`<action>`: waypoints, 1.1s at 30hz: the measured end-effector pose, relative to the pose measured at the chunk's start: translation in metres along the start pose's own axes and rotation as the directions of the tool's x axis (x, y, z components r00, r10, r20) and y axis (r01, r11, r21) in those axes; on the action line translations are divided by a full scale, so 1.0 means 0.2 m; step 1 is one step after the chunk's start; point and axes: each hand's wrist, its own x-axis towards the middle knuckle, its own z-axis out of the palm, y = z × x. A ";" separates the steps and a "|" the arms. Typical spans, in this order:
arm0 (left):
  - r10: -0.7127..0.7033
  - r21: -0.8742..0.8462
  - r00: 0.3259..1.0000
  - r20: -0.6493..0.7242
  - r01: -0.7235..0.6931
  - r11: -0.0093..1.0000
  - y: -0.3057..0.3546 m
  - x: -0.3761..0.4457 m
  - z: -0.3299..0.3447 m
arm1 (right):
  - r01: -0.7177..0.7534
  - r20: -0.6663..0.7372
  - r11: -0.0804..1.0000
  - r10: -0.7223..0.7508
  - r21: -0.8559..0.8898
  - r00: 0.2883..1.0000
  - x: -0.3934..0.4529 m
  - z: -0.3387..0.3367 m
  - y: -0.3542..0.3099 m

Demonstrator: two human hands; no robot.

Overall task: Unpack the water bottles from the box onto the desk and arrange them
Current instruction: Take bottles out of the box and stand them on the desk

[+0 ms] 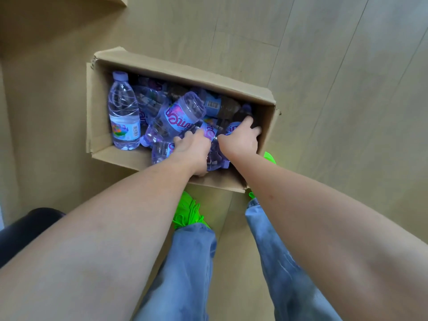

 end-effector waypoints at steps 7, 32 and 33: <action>0.024 -0.165 0.996 -0.083 -0.037 0.986 0.01 -0.32 -0.12 | -0.088 0.217 0.974 0.042 0.211 0.975 -0.13 -0.25 -0.02; -0.571 -0.890 0.719 -0.396 -0.149 0.430 -0.32 -2.43 -1.62 | -0.056 0.593 0.655 -0.640 0.754 0.488 -2.00 -1.83 -0.98; -0.591 -0.891 0.692 -0.415 -0.179 0.416 -0.35 -2.55 -1.67 | -0.021 0.597 0.655 -0.674 0.755 0.434 -2.12 -1.89 -1.04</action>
